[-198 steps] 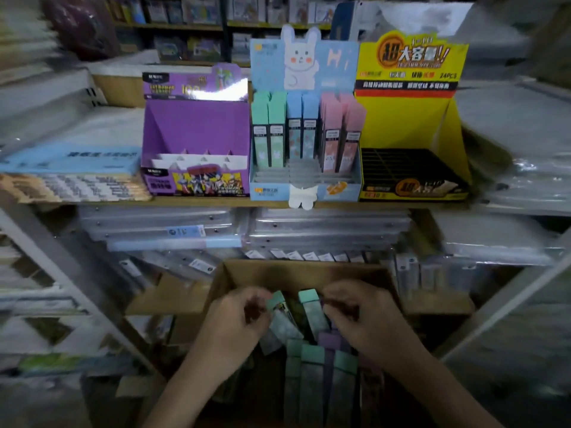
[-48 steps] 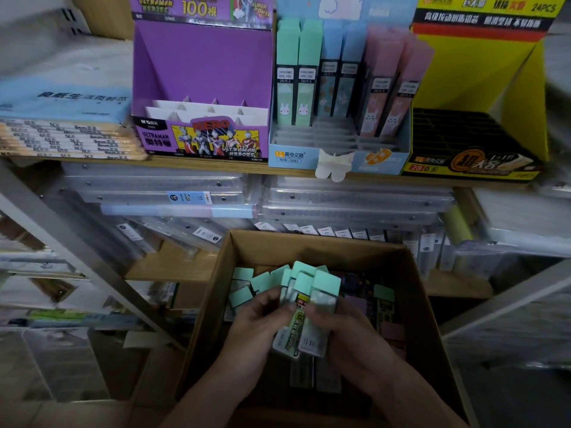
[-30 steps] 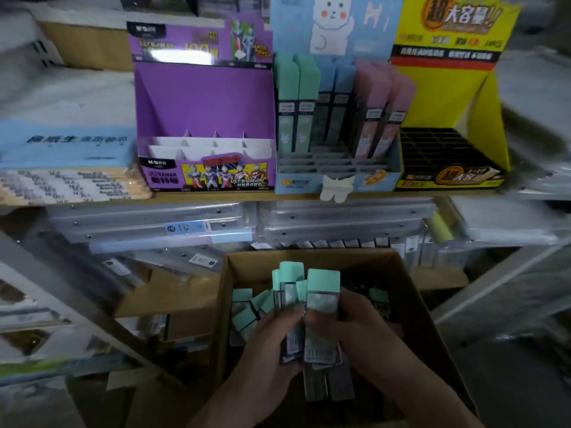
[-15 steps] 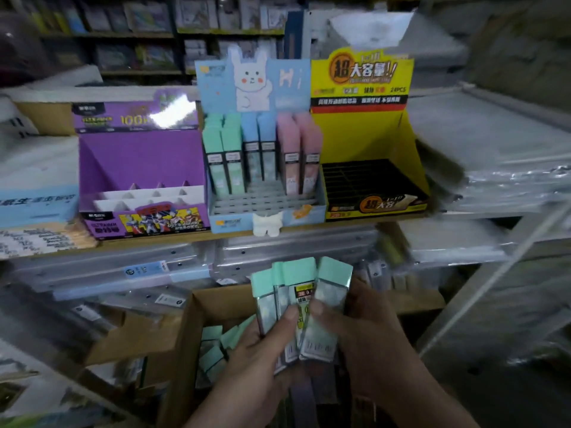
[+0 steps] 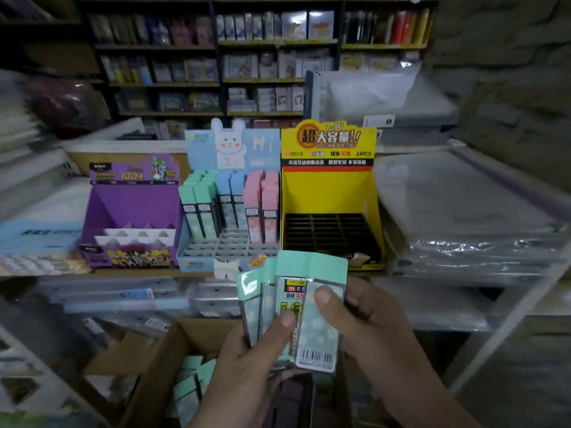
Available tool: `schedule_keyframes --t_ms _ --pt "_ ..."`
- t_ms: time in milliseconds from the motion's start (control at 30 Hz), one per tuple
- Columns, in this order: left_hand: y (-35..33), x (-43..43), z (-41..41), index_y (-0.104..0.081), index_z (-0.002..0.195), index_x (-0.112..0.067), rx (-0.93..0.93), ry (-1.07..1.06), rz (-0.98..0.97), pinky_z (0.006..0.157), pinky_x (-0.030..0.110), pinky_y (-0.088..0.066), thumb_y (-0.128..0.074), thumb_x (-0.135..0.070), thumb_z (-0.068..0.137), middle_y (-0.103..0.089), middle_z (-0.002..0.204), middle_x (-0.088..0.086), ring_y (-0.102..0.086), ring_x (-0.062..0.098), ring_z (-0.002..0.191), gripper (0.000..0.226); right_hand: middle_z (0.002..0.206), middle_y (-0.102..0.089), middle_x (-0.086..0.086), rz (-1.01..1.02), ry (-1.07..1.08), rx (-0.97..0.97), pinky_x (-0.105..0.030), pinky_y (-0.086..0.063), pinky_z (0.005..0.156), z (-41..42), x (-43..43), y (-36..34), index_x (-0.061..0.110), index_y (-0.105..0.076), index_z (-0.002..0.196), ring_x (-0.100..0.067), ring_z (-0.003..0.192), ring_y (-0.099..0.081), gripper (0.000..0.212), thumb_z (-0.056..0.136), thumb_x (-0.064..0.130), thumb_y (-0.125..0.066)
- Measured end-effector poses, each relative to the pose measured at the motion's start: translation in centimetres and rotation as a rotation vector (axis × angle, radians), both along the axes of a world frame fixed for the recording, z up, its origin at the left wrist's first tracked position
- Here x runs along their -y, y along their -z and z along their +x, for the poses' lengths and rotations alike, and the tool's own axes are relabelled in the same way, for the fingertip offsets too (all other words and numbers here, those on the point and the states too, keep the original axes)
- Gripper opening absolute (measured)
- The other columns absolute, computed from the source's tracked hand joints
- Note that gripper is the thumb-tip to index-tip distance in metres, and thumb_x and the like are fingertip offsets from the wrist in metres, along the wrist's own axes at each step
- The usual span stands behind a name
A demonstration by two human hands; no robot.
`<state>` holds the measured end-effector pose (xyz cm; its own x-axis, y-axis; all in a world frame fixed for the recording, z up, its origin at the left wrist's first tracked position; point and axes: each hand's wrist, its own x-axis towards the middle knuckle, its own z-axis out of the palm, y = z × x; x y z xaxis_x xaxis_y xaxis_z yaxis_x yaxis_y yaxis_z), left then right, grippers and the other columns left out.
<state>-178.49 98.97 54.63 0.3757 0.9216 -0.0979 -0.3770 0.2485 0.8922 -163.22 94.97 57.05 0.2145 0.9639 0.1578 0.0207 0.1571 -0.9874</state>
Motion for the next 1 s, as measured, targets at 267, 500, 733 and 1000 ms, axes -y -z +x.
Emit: schedule_keyframes --t_ms 267,500,733,1000 --pt "-2.1 -3.5 0.6 -0.067 0.101 -0.027 -0.018 -0.162 -0.036 0.065 0.045 -0.063 -0.089 -0.044 0.044 -0.080 0.084 -0.006 -0.078 0.023 0.076 0.063 0.078 -0.072 -0.010 0.069 0.070 0.002 -0.026 -0.046 0.049 2.1 -2.4 -5.0 0.011 -0.073 0.096 -0.020 0.060 -0.062 0.025 0.090 0.034 -0.064" --pt "-3.6 -6.0 1.2 -0.078 0.100 -0.014 0.050 -0.132 0.064 0.050 0.034 -0.057 -0.082 -0.042 0.055 -0.077 0.092 0.024 -0.076 0.036 0.070 0.053 0.083 -0.075 -0.013 0.146 0.144 0.158 -0.033 -0.057 0.053 6.0 -5.5 -9.9 0.010 -0.065 0.103 -0.027 0.064 -0.072 0.015 0.090 0.017 -0.069" --pt "-3.6 -6.6 2.6 -0.082 0.086 -0.027 0.108 -0.247 0.095 0.053 0.035 -0.060 -0.079 -0.043 0.060 -0.078 0.091 0.022 -0.077 0.033 0.071 0.031 0.082 -0.072 -0.020 0.134 0.041 0.442 -0.042 -0.061 0.065 9.6 -11.3 -12.7 -0.005 -0.064 0.093 -0.027 0.071 -0.071 0.018 0.096 0.012 -0.065" --pt "-3.9 -5.3 3.9 -0.082 0.087 -0.029 0.120 -0.409 0.110 0.054 0.034 -0.060 -0.080 -0.044 0.057 -0.078 0.089 0.020 -0.077 0.033 0.071 0.033 0.074 -0.064 -0.024 0.181 0.000 0.699 -0.031 -0.054 0.049 11.1 -17.7 -13.3 0.011 -0.066 0.099 -0.015 0.058 -0.071 0.011 0.090 0.007 -0.070"
